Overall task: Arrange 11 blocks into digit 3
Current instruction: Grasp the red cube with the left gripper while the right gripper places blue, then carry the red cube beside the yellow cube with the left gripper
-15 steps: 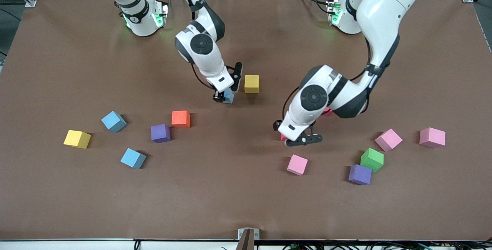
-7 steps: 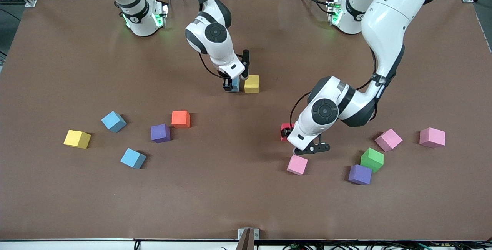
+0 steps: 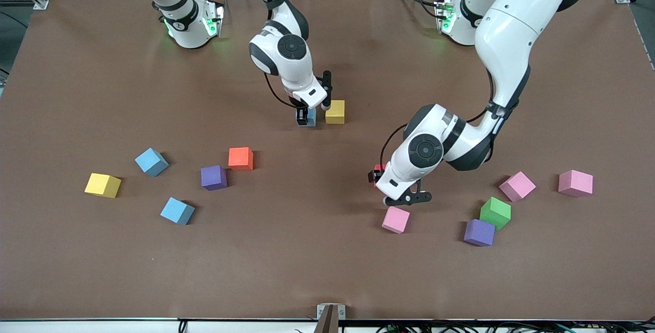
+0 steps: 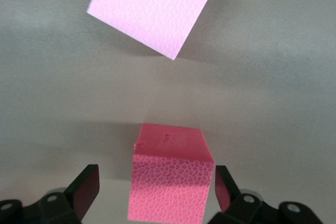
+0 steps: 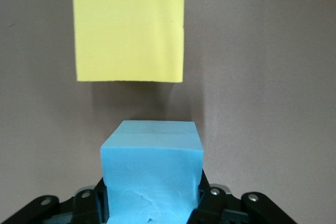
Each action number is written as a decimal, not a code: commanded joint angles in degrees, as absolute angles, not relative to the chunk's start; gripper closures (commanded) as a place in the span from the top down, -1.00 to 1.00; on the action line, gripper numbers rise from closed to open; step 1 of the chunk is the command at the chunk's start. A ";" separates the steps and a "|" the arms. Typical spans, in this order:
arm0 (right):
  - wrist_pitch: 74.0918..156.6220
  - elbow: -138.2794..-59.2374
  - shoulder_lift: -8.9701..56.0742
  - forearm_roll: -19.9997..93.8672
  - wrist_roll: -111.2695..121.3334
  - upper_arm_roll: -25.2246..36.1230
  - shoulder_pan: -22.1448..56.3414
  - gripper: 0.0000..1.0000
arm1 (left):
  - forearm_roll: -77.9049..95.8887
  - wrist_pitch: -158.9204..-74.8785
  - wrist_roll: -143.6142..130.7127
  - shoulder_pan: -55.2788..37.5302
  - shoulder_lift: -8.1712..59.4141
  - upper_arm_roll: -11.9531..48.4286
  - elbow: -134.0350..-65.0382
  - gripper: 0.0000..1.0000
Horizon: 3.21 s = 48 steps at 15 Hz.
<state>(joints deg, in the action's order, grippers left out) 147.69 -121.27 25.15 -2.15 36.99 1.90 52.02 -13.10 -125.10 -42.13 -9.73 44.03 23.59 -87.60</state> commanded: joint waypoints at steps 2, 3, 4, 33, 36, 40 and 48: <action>147.66 -118.74 26.89 -3.60 34.81 2.99 54.14 -0.07 | -12.39 -125.59 -40.96 -10.72 45.79 23.29 -85.78 0.95; 147.66 -118.65 26.89 -3.60 34.80 2.90 54.23 -0.07 | -12.39 -125.86 -41.04 -10.98 46.14 23.38 -85.78 0.94; 147.66 -118.57 26.98 -3.60 34.80 2.90 54.32 -0.07 | -12.48 -125.95 -41.04 -11.16 46.32 23.29 -85.78 0.91; 147.48 -116.28 29.09 -3.69 33.22 3.43 56.16 1.00 | -9.67 -132.07 -96.66 -9.67 29.80 31.02 -109.05 -0.50; 145.99 -116.28 28.30 -3.78 33.31 3.43 55.99 1.00 | -9.49 -134.65 -106.13 -9.67 28.04 31.46 -113.19 -0.50; 141.17 -116.37 24.27 -3.78 33.31 3.25 55.72 1.00 | -9.49 -134.74 -117.65 -9.67 26.37 32.69 -115.84 -0.50; 128.33 -115.58 12.67 -3.69 33.49 3.60 48.27 1.00 | -9.49 -135.26 -137.97 -10.37 26.63 34.18 -117.86 -0.50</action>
<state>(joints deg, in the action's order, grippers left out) 130.89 -114.57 16.74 -2.40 34.40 4.03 52.42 -10.64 -134.28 -134.61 -10.54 28.29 33.21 -116.12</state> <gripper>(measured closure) 0.000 0.441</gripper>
